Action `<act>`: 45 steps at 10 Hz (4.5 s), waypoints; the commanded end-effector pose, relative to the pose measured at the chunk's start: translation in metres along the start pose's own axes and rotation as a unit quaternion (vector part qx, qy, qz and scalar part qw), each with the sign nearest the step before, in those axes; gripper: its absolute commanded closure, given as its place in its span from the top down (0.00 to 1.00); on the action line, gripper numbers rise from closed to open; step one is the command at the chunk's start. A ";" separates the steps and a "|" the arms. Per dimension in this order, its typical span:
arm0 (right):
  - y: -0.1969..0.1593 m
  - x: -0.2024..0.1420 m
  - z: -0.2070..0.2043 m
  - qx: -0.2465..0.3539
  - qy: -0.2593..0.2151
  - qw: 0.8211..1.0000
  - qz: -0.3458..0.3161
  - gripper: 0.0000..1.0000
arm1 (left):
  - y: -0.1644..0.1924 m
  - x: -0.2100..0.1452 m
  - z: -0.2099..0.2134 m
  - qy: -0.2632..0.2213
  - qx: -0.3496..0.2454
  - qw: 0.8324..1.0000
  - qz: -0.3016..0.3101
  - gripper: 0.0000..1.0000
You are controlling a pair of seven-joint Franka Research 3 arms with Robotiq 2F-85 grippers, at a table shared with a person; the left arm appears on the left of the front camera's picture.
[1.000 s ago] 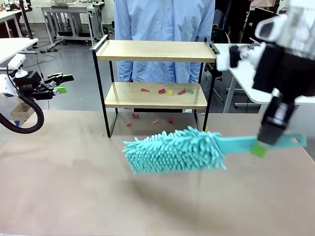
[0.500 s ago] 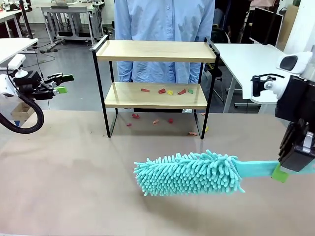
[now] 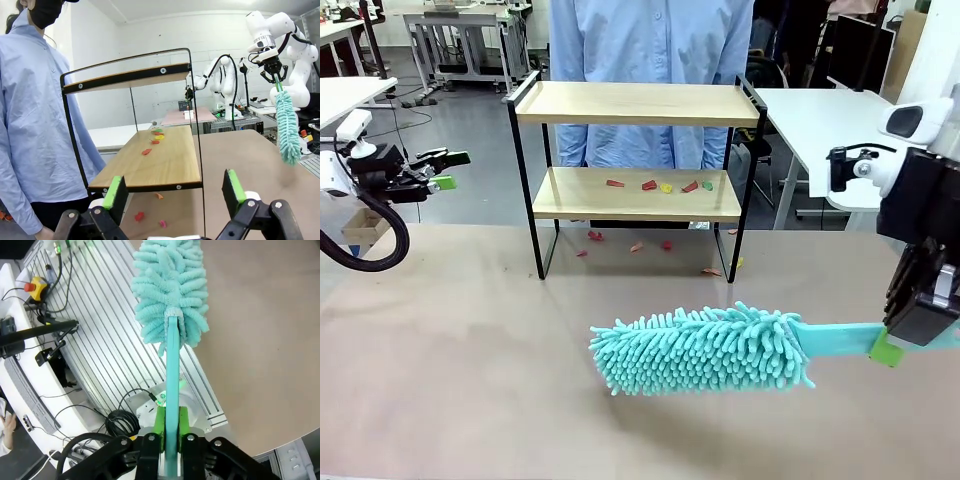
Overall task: Clean the shelf.
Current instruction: Clean the specific section of the Shelf indicated by the human with the Duster.
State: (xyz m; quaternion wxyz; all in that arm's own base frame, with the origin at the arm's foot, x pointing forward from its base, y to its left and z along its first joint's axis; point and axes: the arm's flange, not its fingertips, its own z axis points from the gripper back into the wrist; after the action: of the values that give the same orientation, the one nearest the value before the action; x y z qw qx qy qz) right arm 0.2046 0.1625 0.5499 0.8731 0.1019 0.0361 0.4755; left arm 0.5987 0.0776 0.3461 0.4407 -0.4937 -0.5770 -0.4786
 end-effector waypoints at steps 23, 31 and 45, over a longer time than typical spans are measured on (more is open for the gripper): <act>0.000 0.003 0.006 0.003 -0.004 1.000 -0.002 0.13 | -0.001 0.003 0.000 0.001 -0.002 1.000 -0.002 1.00; 0.000 0.003 0.006 0.003 -0.004 1.000 -0.002 0.13 | -0.001 0.003 0.000 0.001 -0.002 1.000 -0.002 1.00; 0.047 0.118 -0.030 -0.010 -0.095 0.976 -0.195 0.13 | -0.001 0.003 0.000 0.001 -0.002 1.000 -0.002 1.00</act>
State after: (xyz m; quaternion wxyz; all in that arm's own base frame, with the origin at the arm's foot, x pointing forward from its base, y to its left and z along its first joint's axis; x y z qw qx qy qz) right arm 0.2178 0.2622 0.5352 0.9358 0.1292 -0.0045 0.3280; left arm 0.5987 0.0776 0.3460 0.4408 -0.4938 -0.5770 -0.4786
